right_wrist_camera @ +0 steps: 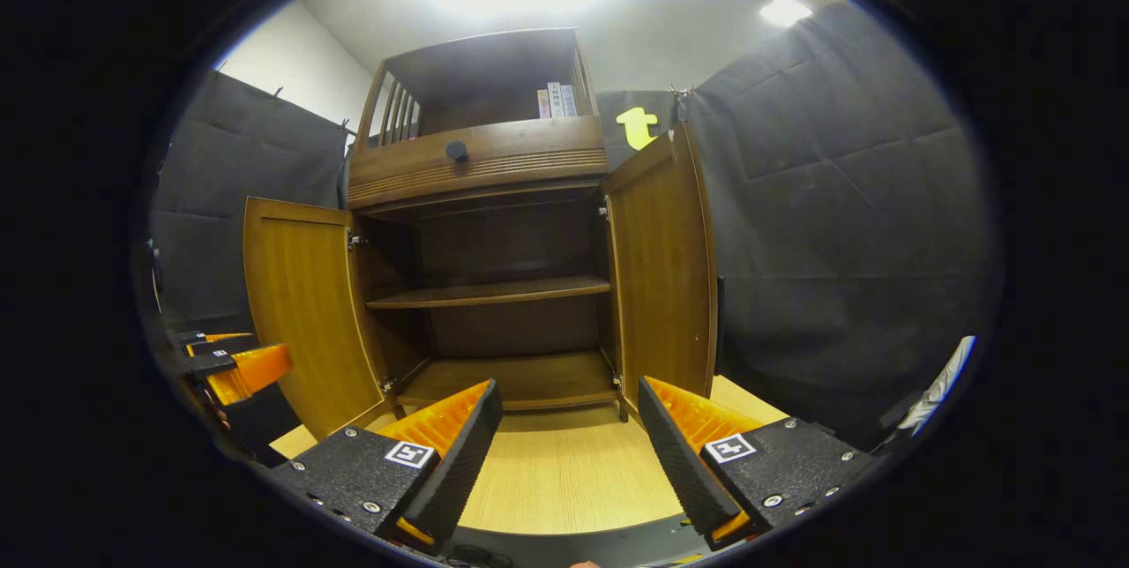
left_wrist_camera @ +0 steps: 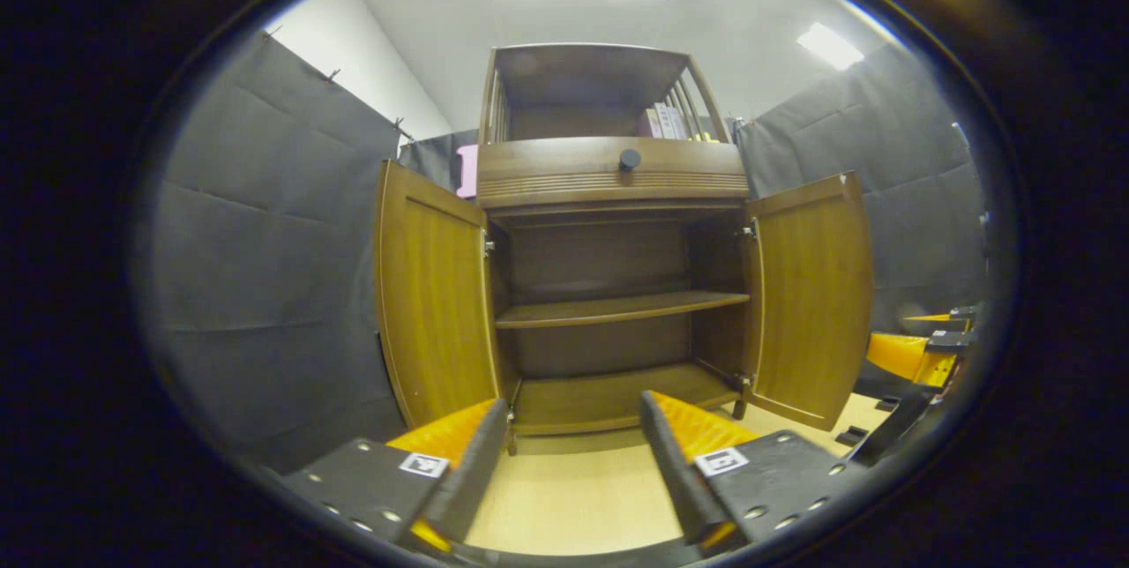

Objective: Open the right door of the double-door shoe cabinet with the right hand, and open the left door with the left hand.

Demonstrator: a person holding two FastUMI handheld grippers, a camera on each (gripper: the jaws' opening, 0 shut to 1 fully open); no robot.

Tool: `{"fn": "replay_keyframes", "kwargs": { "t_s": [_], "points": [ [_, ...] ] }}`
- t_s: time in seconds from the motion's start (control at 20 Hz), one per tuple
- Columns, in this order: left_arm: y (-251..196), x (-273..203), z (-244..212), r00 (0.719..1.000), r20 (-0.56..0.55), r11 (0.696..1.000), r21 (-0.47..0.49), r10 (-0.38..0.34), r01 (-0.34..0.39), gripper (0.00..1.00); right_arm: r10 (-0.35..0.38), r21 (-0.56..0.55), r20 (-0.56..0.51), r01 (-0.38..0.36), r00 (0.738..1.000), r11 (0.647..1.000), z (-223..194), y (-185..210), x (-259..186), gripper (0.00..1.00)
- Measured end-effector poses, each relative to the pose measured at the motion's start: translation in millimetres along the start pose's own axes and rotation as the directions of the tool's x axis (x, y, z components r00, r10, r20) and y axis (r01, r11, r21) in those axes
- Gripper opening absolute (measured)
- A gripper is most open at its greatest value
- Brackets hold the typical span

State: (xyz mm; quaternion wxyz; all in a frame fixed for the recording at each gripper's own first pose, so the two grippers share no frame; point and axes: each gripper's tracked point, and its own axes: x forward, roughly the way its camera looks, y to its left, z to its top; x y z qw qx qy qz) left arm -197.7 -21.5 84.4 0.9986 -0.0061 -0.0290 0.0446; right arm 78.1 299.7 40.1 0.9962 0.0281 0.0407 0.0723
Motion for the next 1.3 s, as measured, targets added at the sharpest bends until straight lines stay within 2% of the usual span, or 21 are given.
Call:
{"fn": "replay_keyframes", "kwargs": {
  "t_s": [0.05,0.2,0.25,0.3,0.5,0.6,0.8,0.85,0.9,1.05,1.2,1.25,1.3],
  "points": [
    [2.4,0.2,-0.1,1.000,-0.001,1.000,-0.001,0.015,-0.015,1.00,0.001,-0.001,0.001,-0.001,1.000,1.000,-0.3,0.9,0.1,0.92],
    [4.0,-0.5,0.6,1.000,0.005,1.000,-0.010,0.029,-0.029,1.00,0.002,-0.003,0.008,-0.002,1.000,1.000,-0.2,2.6,-1.9,0.92],
    [5.3,-0.6,1.6,0.999,0.008,0.999,-0.007,0.035,-0.035,1.00,0.001,-0.005,0.010,-0.001,1.000,1.000,0.2,2.8,-1.9,0.95],
    [9.2,-2.7,-0.6,0.999,0.010,0.999,-0.003,0.042,-0.042,1.00,0.000,-0.007,0.010,0.000,1.000,1.000,-0.3,3.3,-1.3,0.92],
    [15.0,-4.0,0.0,0.999,0.016,0.999,0.005,0.035,-0.036,1.00,-0.005,0.000,0.017,0.005,1.000,1.000,1.9,6.1,-0.6,0.91],
    [16.7,-1.3,2.0,0.999,0.021,0.999,0.014,0.034,-0.034,1.00,-0.008,0.000,0.018,0.008,1.000,1.000,2.2,7.9,1.2,0.95],
    [19.3,1.1,0.9,0.999,0.026,0.999,0.017,0.029,-0.030,1.00,-0.007,-0.003,0.014,0.008,1.000,1.000,-0.4,11.7,2.8,0.96],
    [20.1,2.6,0.9,0.999,0.025,0.999,0.018,0.030,-0.030,1.00,-0.007,-0.004,0.015,0.007,1.000,1.000,-0.3,12.1,3.7,0.92],
    [20.6,3.4,0.4,0.999,0.025,0.999,0.018,0.031,-0.031,1.00,-0.008,-0.004,0.014,0.008,1.000,1.000,-0.5,12.9,4.4,0.96],
    [21.5,5.8,1.3,0.999,0.028,0.999,0.016,0.029,-0.030,1.00,-0.010,-0.006,0.016,0.010,1.000,1.000,0.3,12.7,5.8,0.96],
    [23.0,6.9,1.7,0.999,0.031,0.999,0.021,0.033,-0.034,1.00,-0.014,-0.004,0.019,0.014,1.000,1.000,1.7,12.2,7.1,0.95],
    [22.9,7.1,2.1,0.999,0.031,0.999,0.020,0.031,-0.032,1.00,-0.015,-0.004,0.021,0.015,1.000,1.000,2.3,11.7,7.4,0.91],
    [22.7,7.5,2.1,0.999,0.032,0.999,0.020,0.030,-0.031,1.00,-0.017,-0.006,0.024,0.017,1.000,1.000,2.7,11.4,8.1,0.91]
  ]
}}
